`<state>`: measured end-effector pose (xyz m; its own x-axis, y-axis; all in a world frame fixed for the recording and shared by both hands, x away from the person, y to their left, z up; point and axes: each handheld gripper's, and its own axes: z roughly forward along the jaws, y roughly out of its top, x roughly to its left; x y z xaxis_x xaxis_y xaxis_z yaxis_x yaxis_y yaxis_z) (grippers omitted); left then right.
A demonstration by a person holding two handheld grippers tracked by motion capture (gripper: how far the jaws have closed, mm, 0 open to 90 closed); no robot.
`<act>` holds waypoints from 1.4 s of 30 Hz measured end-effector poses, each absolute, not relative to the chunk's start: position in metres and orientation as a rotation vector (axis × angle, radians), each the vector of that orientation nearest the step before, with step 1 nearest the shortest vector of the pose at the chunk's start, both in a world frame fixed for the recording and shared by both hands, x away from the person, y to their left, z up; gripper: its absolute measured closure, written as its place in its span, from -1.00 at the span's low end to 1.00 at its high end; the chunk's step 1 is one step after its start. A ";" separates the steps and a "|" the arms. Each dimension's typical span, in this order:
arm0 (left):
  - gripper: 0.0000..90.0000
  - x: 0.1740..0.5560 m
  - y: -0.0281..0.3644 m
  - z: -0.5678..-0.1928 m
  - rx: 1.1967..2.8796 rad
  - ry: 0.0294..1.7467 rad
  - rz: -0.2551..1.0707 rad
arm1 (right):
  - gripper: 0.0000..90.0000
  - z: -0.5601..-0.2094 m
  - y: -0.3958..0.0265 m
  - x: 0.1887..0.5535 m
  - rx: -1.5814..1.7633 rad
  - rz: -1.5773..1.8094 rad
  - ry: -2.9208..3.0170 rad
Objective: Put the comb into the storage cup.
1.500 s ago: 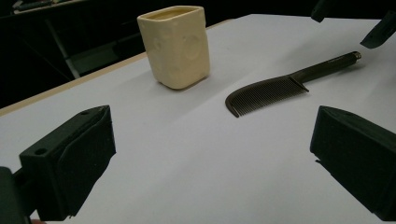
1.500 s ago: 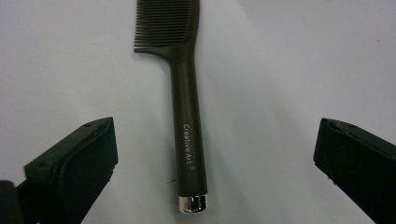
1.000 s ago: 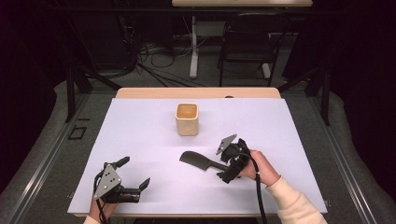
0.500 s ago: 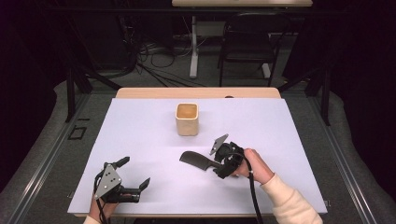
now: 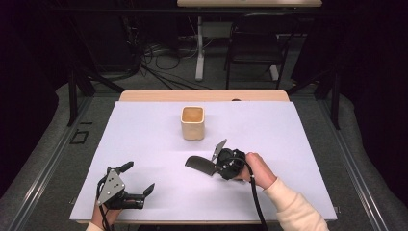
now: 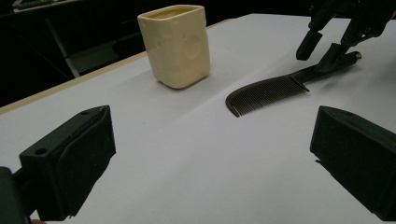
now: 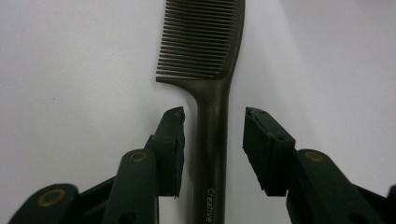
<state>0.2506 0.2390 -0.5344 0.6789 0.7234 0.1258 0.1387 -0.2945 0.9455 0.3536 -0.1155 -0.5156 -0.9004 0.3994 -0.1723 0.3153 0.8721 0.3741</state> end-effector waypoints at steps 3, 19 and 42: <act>-1.00 0.251 0.239 -0.534 1.804 0.683 0.671 | 0.36 -0.518 -0.113 0.356 0.526 0.487 2.812; -1.00 0.251 0.240 -0.534 1.811 0.682 0.669 | 0.48 -0.528 -0.104 0.364 0.560 0.413 2.839; -1.00 0.252 0.241 -0.534 1.810 0.688 0.666 | 0.60 -0.527 -0.109 0.373 0.673 0.457 2.864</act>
<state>0.2518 0.2410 -0.5344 0.6807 0.7225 0.1212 0.1443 -0.2944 0.9447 0.3727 -0.1094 -0.5268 -0.8850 0.4571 -0.0880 0.4070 0.8517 0.3301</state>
